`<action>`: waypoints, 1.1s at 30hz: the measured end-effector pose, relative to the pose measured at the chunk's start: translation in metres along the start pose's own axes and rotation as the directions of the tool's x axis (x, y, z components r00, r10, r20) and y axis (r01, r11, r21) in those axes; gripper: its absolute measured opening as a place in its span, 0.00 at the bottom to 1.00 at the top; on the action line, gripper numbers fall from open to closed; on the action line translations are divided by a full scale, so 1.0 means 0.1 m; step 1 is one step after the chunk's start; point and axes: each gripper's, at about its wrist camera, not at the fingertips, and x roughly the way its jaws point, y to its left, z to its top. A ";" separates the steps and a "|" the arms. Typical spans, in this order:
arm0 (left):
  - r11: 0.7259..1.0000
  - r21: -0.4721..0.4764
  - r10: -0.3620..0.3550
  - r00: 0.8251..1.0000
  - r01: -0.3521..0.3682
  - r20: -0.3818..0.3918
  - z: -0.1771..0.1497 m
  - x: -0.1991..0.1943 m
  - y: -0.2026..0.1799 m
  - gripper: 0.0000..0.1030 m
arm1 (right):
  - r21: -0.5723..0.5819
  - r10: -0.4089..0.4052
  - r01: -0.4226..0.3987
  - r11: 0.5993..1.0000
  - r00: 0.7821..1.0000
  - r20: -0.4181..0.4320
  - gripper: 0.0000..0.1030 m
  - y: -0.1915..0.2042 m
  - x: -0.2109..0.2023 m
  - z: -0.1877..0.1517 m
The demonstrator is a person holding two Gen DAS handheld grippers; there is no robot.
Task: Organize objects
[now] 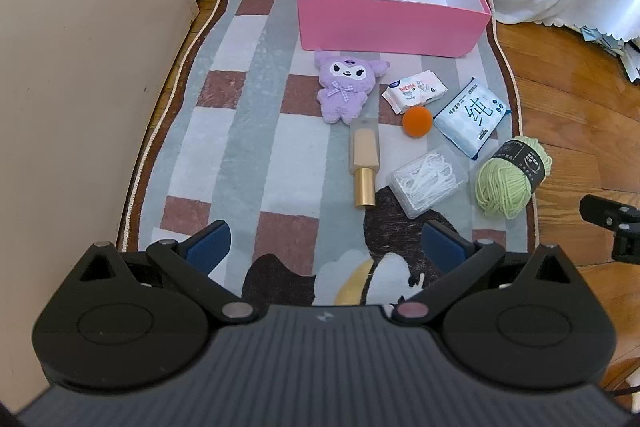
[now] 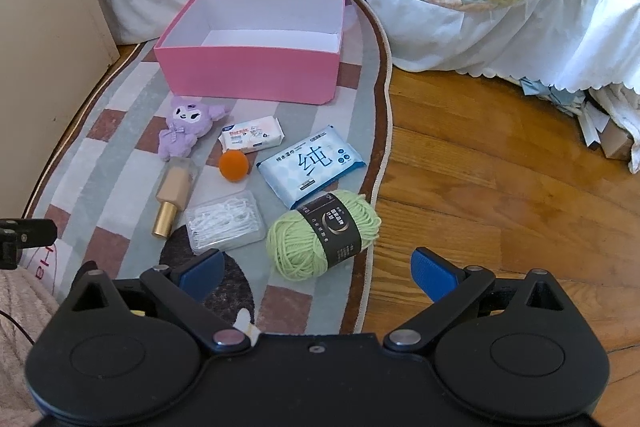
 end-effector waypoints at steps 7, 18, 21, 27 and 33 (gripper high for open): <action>1.000 -0.019 -0.015 1.000 0.015 -0.004 -0.01 -0.01 0.02 1.00 | 0.000 0.011 -0.011 1.000 1.000 -0.009 1.00 -0.01 0.01 -0.02; 1.000 -0.024 -0.020 1.000 0.020 -0.006 -0.01 0.00 0.04 1.00 | -0.001 0.030 -0.030 1.000 0.999 -0.024 1.00 -0.03 0.02 -0.03; 1.000 -0.022 -0.020 1.000 0.020 -0.006 -0.01 0.00 0.04 1.00 | 0.000 0.037 -0.037 0.999 0.999 -0.033 1.00 -0.03 0.03 -0.03; 1.000 -0.017 -0.017 1.000 0.017 -0.008 -0.03 0.00 0.00 1.00 | 0.001 0.046 -0.046 0.999 0.998 -0.034 1.00 -0.04 0.03 -0.03; 1.000 -0.014 -0.019 1.000 0.019 -0.011 -0.04 0.01 -0.02 1.00 | -0.006 0.043 -0.043 0.999 0.998 -0.036 1.00 -0.05 0.03 -0.03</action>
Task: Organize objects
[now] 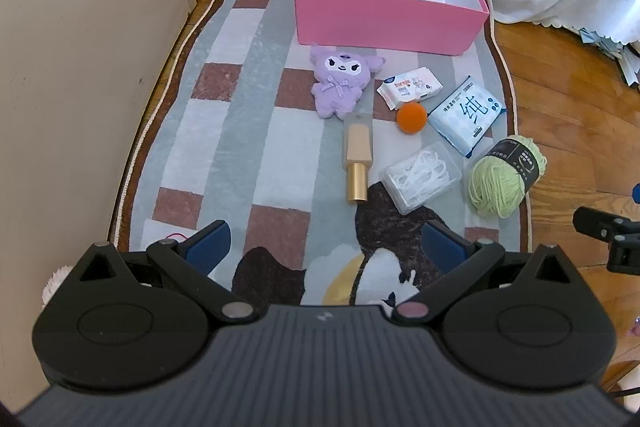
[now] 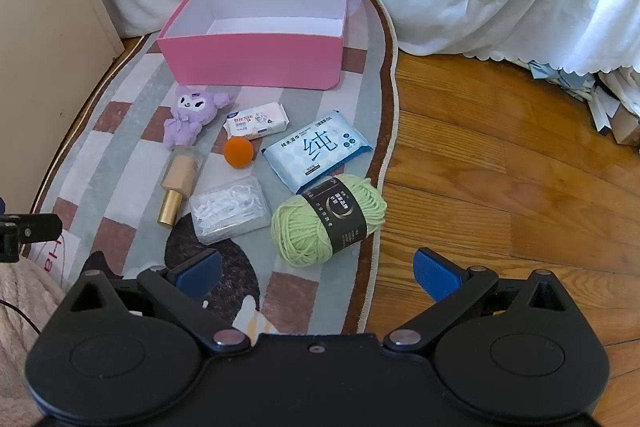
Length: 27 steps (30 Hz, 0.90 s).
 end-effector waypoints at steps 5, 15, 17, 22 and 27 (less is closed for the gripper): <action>1.000 0.002 0.000 1.000 0.000 0.000 0.00 0.00 -0.01 1.00 | 0.000 0.011 -0.011 1.000 1.000 -0.013 1.00 -0.01 0.01 0.00; 1.000 0.004 -0.001 1.000 0.001 -0.001 0.00 0.00 -0.02 1.00 | 0.007 0.015 -0.015 1.000 0.999 -0.041 1.00 -0.04 0.06 -0.01; 1.000 0.005 -0.002 1.000 0.002 -0.001 0.00 0.00 -0.02 1.00 | 0.005 0.016 -0.016 1.000 0.999 -0.044 1.00 -0.05 0.06 0.00; 1.000 0.005 -0.002 1.000 0.002 -0.001 -0.01 0.00 -0.02 1.00 | 0.001 0.016 -0.016 1.000 0.999 -0.051 1.00 -0.06 0.06 -0.01; 1.000 0.010 -0.004 1.000 0.004 -0.002 -0.02 0.00 -0.05 1.00 | -0.010 0.014 -0.014 1.000 0.998 -0.054 1.00 -0.06 0.06 -0.01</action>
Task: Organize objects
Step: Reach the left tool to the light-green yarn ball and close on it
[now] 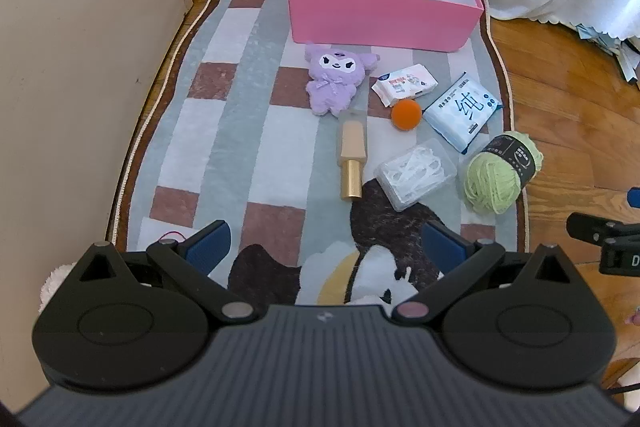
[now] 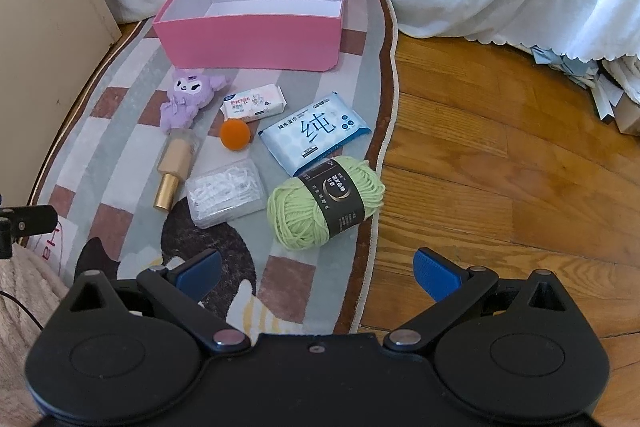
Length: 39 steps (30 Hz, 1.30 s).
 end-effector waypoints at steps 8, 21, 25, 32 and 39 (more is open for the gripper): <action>0.999 0.038 -0.041 0.997 0.039 0.070 0.05 -0.14 -0.16 1.00 | -0.125 0.007 0.006 0.992 0.995 0.103 1.00 0.02 -0.19 0.01; 0.966 0.188 -0.194 0.979 0.180 0.059 0.40 0.24 -0.87 1.00 | -0.444 0.233 -0.070 0.893 0.917 0.324 0.99 -0.24 -0.27 -0.03; 0.948 0.211 -0.249 0.968 0.239 0.024 0.35 0.60 -1.08 0.99 | -0.454 0.313 -0.160 0.877 0.906 0.286 0.98 -0.34 0.06 -0.03; 0.943 0.139 -0.303 0.953 0.301 -0.006 0.24 1.14 -1.19 0.98 | -0.509 0.371 -0.197 0.838 0.890 0.265 0.96 -0.41 0.65 -0.11; 0.911 0.042 -0.410 0.912 0.410 -0.010 0.13 1.45 -1.14 0.88 | -0.534 0.311 -0.149 0.833 0.923 0.228 0.96 -0.48 1.17 -0.12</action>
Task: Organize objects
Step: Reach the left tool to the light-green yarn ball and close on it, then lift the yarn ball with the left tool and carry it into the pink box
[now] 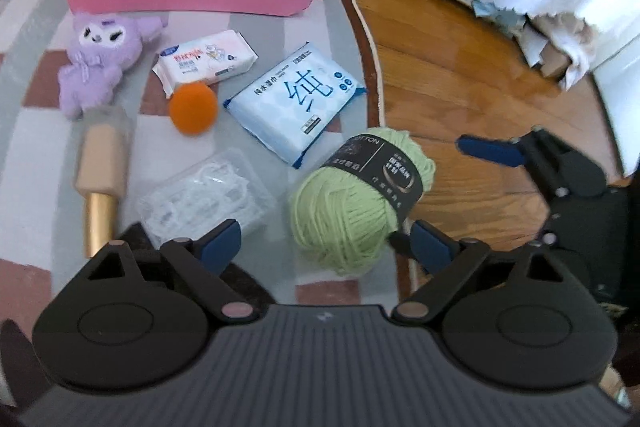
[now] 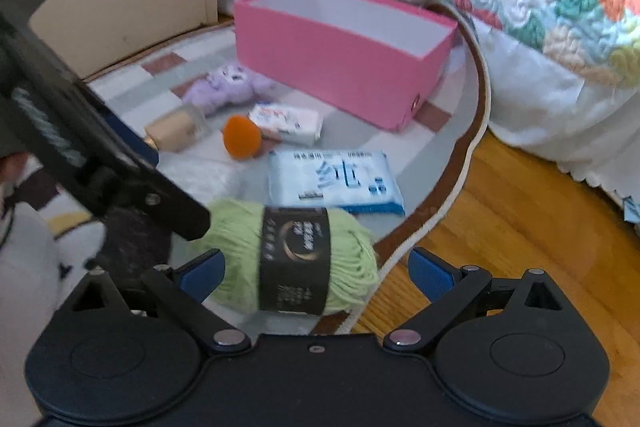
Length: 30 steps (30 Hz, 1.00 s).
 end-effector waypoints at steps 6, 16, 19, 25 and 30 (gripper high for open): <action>0.999 -0.017 -0.034 0.999 0.034 0.032 -0.01 0.16 0.06 0.65 | -0.012 0.046 -0.046 0.999 0.998 -0.036 0.97 0.00 0.21 -0.03; 0.990 -0.069 -0.120 0.992 0.122 0.034 -0.11 0.39 0.11 0.63 | 0.074 0.147 -0.141 0.987 0.985 -0.086 0.96 0.02 0.41 -0.06; 0.986 -0.072 -0.145 0.987 0.149 0.062 -0.12 0.35 0.13 0.60 | 0.151 0.159 -0.145 0.978 0.984 -0.084 0.93 0.00 0.42 -0.08; 0.977 -0.053 -0.204 0.975 0.209 0.086 -0.09 0.15 0.15 0.60 | 0.219 0.139 -0.121 0.968 0.988 -0.068 0.91 0.06 0.27 -0.03; 0.974 -0.041 -0.218 0.970 0.223 0.105 -0.06 -0.04 0.18 0.60 | 0.194 0.114 -0.098 0.976 0.991 -0.071 0.91 0.16 0.12 0.15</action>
